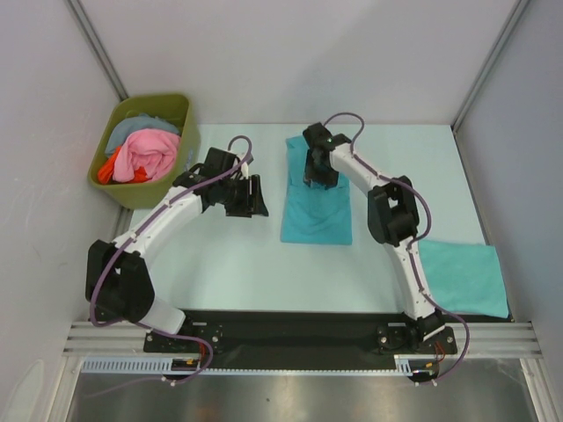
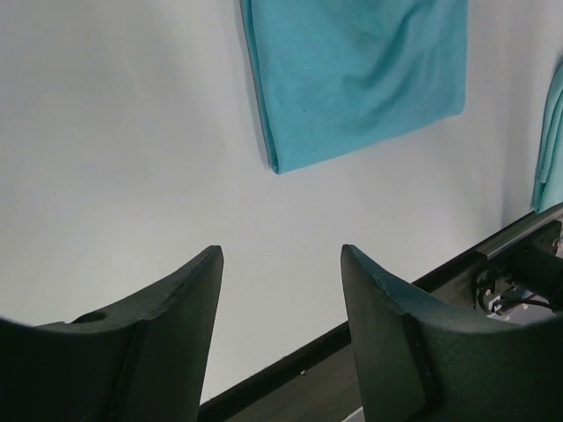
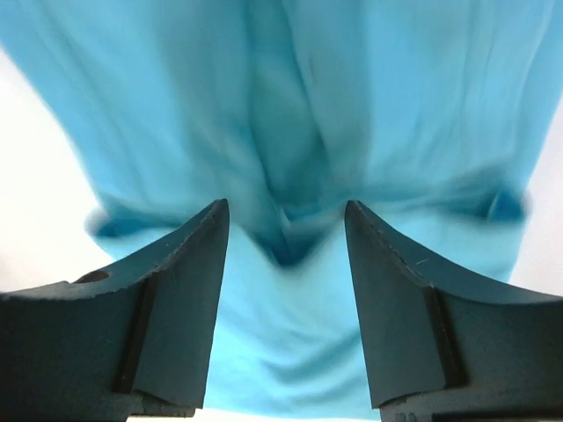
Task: Fold and stack the t-shirts
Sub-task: Fold the tshirt
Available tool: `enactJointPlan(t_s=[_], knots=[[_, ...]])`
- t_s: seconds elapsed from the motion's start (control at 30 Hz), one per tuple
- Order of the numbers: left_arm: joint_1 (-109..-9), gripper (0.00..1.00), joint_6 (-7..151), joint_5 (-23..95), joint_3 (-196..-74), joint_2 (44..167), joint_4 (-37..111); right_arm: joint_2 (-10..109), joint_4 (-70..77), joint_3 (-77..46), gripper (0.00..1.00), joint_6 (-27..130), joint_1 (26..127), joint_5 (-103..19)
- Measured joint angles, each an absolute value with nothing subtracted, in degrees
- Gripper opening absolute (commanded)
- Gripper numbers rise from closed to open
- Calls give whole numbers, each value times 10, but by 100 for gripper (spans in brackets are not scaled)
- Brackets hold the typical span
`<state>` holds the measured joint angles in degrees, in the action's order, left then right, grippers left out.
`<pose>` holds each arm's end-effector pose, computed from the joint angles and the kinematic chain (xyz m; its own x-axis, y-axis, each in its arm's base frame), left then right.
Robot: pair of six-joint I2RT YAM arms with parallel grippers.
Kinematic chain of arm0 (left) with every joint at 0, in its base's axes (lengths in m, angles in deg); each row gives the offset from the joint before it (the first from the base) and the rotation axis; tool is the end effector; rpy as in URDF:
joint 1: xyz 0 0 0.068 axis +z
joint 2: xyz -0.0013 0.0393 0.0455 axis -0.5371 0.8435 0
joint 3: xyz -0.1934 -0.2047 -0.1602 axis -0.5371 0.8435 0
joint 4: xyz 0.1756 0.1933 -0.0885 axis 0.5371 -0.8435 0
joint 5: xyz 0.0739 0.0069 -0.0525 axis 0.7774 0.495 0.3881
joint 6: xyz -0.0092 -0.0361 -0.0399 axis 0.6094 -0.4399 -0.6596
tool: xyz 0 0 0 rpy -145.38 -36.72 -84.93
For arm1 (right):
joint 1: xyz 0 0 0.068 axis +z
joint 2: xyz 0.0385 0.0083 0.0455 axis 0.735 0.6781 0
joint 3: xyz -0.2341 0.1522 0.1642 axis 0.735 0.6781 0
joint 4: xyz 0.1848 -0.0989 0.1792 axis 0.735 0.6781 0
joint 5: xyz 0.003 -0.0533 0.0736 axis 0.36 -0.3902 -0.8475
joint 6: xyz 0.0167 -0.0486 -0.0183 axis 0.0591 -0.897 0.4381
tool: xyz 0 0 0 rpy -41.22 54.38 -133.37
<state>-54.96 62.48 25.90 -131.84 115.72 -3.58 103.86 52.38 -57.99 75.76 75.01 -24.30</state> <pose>0.2947 -0.1344 0.3253 -0.8951 -0.0030 -0.4458 0.2213 0.8651 -0.4502 0.4946 0.2523 0.2189 -0.8978 0.1014 -0.4286 0.0786 0.9944 0.0707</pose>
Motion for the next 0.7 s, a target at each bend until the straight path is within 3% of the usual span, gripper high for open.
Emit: enactJointPlan(t_s=[0.1,0.23,0.47,0.7], knots=[[-550,73,627,259,-1318,1157,-36,1101,555,-718,63,743,733,-244],[-550,74,629,245,-1312,1157,-22,1102,572,-776,68,719,712,-253],[-551,80,632,182,-1300,1209,10,935,569,-525,82,682,684,-332],[-552,79,627,122,-1298,1292,39,767,540,-274,77,654,636,-478]])
